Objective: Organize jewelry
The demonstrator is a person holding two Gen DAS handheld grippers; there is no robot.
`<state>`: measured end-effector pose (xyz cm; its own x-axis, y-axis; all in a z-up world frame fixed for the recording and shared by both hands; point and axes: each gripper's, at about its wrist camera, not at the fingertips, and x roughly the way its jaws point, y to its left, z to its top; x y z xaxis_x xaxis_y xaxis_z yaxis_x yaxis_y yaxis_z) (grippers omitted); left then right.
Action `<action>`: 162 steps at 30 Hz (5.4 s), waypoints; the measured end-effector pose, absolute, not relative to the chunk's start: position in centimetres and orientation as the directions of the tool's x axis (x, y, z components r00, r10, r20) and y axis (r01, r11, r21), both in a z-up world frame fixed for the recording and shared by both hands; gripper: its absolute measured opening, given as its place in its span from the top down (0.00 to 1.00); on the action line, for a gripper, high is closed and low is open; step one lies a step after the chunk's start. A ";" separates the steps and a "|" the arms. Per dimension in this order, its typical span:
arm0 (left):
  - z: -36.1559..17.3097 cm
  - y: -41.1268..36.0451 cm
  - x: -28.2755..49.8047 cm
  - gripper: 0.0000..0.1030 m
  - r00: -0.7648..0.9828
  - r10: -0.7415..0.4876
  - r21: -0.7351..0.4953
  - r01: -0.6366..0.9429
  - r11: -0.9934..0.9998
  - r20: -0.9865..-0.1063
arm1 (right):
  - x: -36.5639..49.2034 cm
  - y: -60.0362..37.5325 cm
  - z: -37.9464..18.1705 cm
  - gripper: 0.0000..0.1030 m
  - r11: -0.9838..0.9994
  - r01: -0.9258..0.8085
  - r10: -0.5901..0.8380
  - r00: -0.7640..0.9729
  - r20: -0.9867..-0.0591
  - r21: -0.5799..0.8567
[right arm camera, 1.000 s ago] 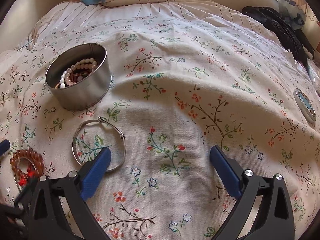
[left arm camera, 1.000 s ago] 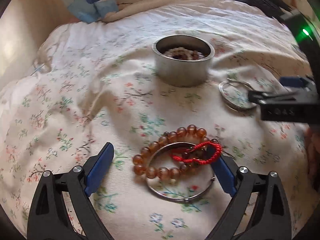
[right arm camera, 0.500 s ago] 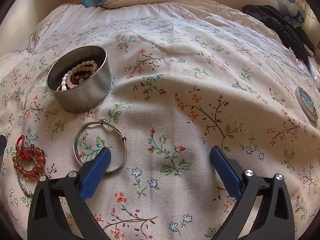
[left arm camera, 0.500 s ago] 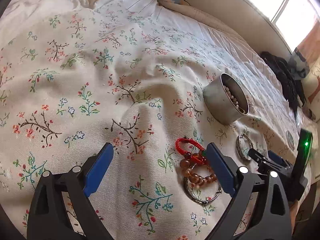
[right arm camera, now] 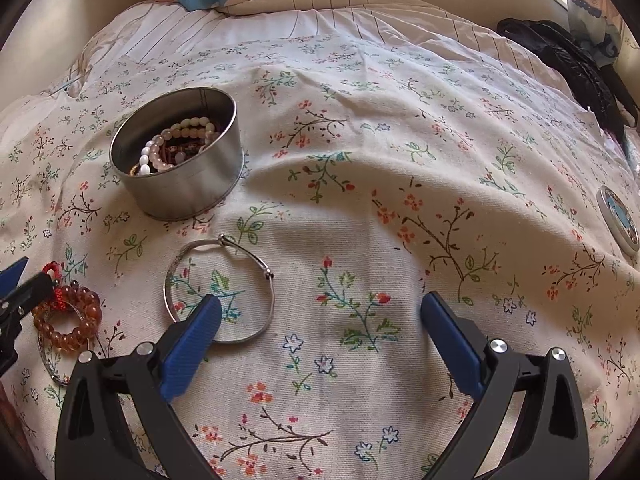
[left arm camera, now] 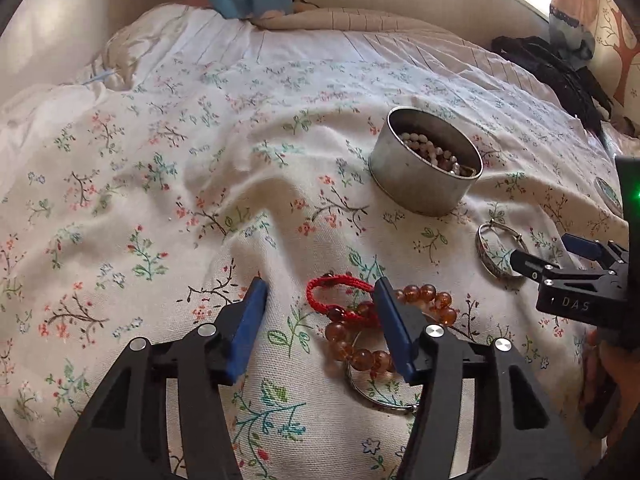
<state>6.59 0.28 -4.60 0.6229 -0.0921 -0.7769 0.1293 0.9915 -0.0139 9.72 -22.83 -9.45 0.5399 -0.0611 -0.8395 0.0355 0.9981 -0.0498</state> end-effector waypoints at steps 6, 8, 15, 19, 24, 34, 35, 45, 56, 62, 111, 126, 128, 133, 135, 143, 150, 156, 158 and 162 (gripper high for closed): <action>-4.7 -0.9 6.9 0.48 0.626 -0.087 0.030 0.174 0.984 -0.775 | 9.7 -22.6 -9.5 0.07 0.998 0.032 -0.067 0.540 -0.839 -0.059; -6.0 -0.7 7.6 0.52 0.570 -0.087 0.014 0.170 0.985 -0.817 | 9.8 -22.7 -9.5 0.07 0.998 0.032 -0.066 0.539 -0.840 -0.057; -5.4 1.2 7.2 0.97 0.539 -0.285 -0.209 0.198 0.958 -0.792 | 9.8 -22.8 -9.4 0.07 1.000 0.019 -0.029 0.545 -0.838 -0.023; -4.5 1.1 6.6 0.97 0.570 -0.322 -0.233 0.226 0.946 -0.756 | 9.6 -22.4 -9.4 0.08 1.000 -0.017 0.020 0.546 -0.838 0.013; -3.7 1.0 6.2 0.97 0.595 -0.351 -0.257 0.240 0.936 -0.723 | 9.7 -21.6 -9.5 0.36 0.997 -0.063 0.069 0.530 -0.845 0.042; -2.2 0.2 5.2 0.97 0.629 -0.395 -0.287 0.272 0.919 -0.669 | 8.0 -23.0 -8.2 0.94 0.964 -0.053 0.243 0.562 -0.791 0.259; -2.0 0.1 5.1 0.97 0.634 -0.398 -0.289 0.273 0.917 -0.664 | 7.6 -23.4 -7.9 0.94 0.955 -0.047 0.265 0.574 -0.775 0.292; -0.6 -0.5 4.0 0.97 0.694 -0.363 -0.245 0.267 0.932 -0.622 | 5.6 -24.1 -4.8 0.95 0.916 -0.075 0.335 0.684 -0.648 0.394; -0.6 -0.5 4.4 0.97 0.706 -0.333 -0.218 0.252 0.943 -0.625 | 7.0 -23.1 -6.9 0.42 0.980 -0.020 0.167 0.626 -0.762 0.198; -0.6 -0.5 4.6 0.97 0.707 -0.334 -0.219 0.252 0.942 -0.623 | 8.6 -20.8 -9.3 0.95 0.991 -0.089 0.133 0.528 -0.839 0.100; 0.6 -5.0 11.5 0.97 0.773 -0.358 -0.266 0.251 0.931 -0.523 | 11.5 -25.6 -3.8 0.93 0.853 -0.096 0.373 0.800 -0.470 0.513; -2.4 -4.5 16.2 0.81 0.715 -0.355 -0.349 0.164 0.923 -0.602 | 13.6 -26.1 -5.3 0.92 0.851 -0.076 0.376 0.780 -0.500 0.520; -2.4 -4.2 16.3 0.61 0.719 -0.349 -0.357 0.148 0.922 -0.601 | 13.9 -25.8 -5.6 0.92 0.853 -0.078 0.380 0.772 -0.510 0.517; -1.5 -2.1 15.9 0.50 0.759 -0.315 -0.397 0.081 0.914 -0.569 | 15.2 -24.4 -6.2 0.92 0.869 -0.096 0.384 0.751 -0.538 0.486; -1.2 -0.6 15.7 0.46 0.782 -0.285 -0.424 0.031 0.905 -0.553 | 16.0 -23.2 -6.5 0.92 0.889 -0.109 0.371 0.740 -0.560 0.445; -1.3 1.0 16.0 0.43 0.784 -0.236 -0.429 -0.042 0.903 -0.575 | 17.7 -18.0 -7.8 0.90 0.972 -0.161 0.233 0.699 -0.676 0.169; -0.9 0.4 15.7 0.39 0.791 -0.222 -0.397 -0.028 0.918 -0.570 | 16.5 -20.4 -5.7 0.58 0.981 -0.089 0.178 0.776 -0.605 0.175; -0.9 0.5 15.6 0.38 0.788 -0.225 -0.400 -0.029 0.916 -0.573 | 17.1 -22.8 -6.5 0.55 0.982 0.005 0.121 0.752 -0.648 0.189; -0.9 0.5 15.7 0.38 0.786 -0.228 -0.399 -0.026 0.917 -0.575 | 17.2 -22.9 -6.5 0.55 0.982 0.002 0.124 0.753 -0.646 0.191; -0.9 0.0 15.2 0.38 0.782 -0.219 -0.369 -0.016 0.929 -0.584 | 16.4 -23.1 -5.7 0.54 0.975 -0.012 0.150 0.766 -0.625 0.220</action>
